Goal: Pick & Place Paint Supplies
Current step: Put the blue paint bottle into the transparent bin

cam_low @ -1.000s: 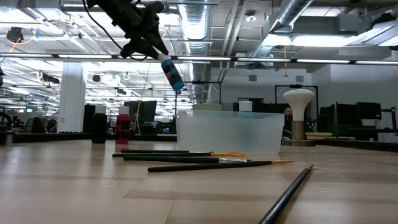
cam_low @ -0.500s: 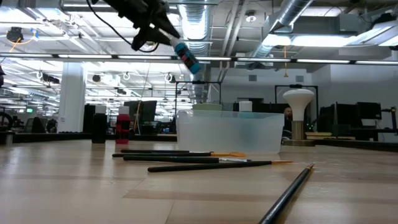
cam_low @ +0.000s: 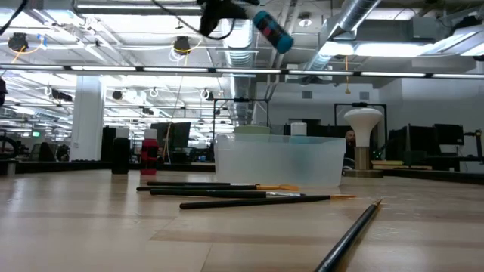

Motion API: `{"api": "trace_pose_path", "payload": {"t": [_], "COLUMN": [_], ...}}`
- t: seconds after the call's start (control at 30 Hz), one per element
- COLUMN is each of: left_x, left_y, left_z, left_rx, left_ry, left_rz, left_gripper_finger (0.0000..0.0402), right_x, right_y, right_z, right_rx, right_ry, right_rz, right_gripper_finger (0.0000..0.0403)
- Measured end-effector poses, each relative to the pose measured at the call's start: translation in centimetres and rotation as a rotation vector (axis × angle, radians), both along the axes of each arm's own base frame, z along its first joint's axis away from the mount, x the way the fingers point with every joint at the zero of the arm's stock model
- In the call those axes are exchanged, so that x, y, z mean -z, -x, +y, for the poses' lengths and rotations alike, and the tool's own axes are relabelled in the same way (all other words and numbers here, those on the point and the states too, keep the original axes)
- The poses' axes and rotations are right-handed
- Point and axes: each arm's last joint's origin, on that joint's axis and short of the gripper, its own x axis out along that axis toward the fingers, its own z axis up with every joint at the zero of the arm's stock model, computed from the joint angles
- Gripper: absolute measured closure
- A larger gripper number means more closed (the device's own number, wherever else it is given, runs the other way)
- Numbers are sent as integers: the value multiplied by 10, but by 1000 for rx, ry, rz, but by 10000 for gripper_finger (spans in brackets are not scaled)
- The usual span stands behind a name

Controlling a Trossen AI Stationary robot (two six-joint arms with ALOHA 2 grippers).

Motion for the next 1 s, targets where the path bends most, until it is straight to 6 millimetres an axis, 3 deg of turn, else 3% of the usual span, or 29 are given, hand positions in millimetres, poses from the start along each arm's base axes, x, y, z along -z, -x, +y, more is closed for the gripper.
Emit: {"api": "trace_pose_path", "payload": {"t": [0.2,0.53,0.8,1.0], "left_x": [10,54,84,96], "left_y": [-27,-54,-69,-75], "left_z": [-19,-47,-50,-50], "left_rx": [47,-17,-75,-102], "left_ry": [-36,-84,-63,-32], "left_rz": [60,201,278,302], "left_gripper_finger": [296,296,296,296], "right_x": [0,0,0,0], "right_y": [0,0,0,0], "right_z": [0,0,0,0], "right_rx": [0,0,0,0], "right_ry": [0,0,0,0], "right_rz": [0,0,0,0], "right_gripper_finger": [230,230,230,230]}}
